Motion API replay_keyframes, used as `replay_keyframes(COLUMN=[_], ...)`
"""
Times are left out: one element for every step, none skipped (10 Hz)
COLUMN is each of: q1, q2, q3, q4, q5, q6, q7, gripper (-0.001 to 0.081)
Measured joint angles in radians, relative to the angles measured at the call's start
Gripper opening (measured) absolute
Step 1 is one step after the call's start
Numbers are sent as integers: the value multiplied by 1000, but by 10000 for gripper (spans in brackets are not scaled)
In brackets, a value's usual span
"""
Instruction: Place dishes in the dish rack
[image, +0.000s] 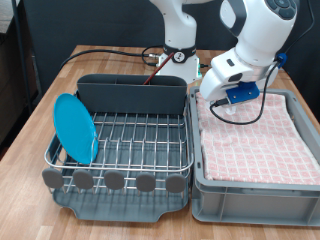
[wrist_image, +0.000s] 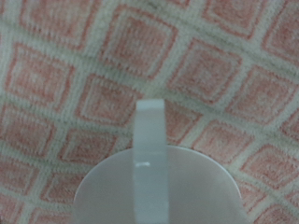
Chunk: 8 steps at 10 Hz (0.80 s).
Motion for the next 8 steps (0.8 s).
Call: replay_keyframes(q1=[0,0,0,0,0,-1,-1,-1], q2=[0,1,2,3,6,7,9,11], q3=[0,0,0,0,0,-2,-3,-4], q4=[-1,-1,-1,-3,-6,-11,-15,-17], q5=[0,0,0,3,11,15,18,18], q6=[3,5,6,12,19,27,37,40], q7=[0,0,0,-1,-10,-15,-17,-18], gripper=[802,802,802,802,802,802,726,544])
